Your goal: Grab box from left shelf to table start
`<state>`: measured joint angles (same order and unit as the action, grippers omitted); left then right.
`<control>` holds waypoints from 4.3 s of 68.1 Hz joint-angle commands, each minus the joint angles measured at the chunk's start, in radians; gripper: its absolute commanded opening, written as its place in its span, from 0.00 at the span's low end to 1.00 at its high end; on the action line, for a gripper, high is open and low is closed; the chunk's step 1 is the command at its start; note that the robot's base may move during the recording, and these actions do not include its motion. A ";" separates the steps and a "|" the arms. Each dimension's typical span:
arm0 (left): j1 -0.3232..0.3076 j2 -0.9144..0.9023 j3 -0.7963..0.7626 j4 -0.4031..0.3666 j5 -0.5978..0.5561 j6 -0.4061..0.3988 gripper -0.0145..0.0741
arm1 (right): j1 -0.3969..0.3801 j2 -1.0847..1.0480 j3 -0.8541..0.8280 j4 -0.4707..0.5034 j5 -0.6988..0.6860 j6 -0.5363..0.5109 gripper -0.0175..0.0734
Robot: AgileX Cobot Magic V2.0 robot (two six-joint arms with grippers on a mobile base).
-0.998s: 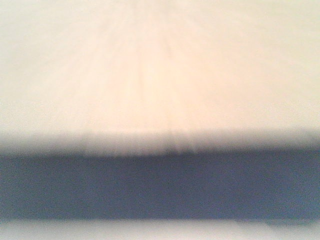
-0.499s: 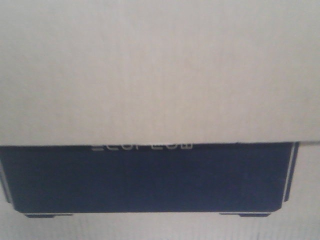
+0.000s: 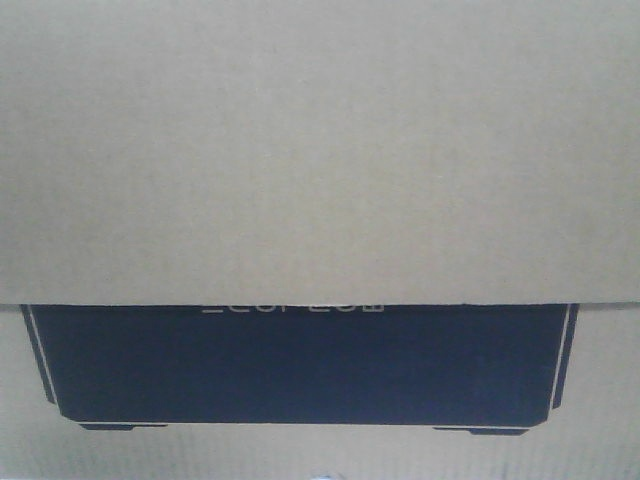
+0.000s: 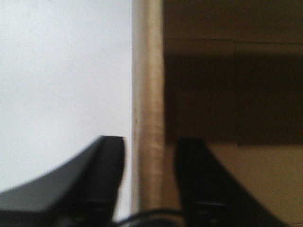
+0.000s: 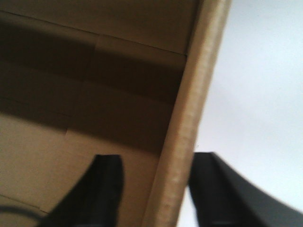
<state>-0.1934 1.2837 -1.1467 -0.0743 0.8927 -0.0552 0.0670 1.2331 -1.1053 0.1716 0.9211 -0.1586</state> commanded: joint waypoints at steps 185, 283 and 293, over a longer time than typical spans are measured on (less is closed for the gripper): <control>0.124 -1.312 1.065 0.057 -0.760 -0.003 0.05 | -0.004 -1.212 0.750 -0.128 -0.484 0.085 0.25; 0.125 -1.312 1.174 0.061 -0.873 -0.003 0.05 | -0.067 -1.249 1.076 -0.192 -0.833 0.181 0.25; 0.125 -1.312 1.174 0.061 -0.873 -0.003 0.05 | -0.067 -1.253 1.138 -0.191 -0.900 0.181 0.25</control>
<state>-0.0671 -0.0131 0.0303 -0.0093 0.1139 -0.0552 0.0053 -0.0093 0.0241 -0.0053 0.1572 0.0210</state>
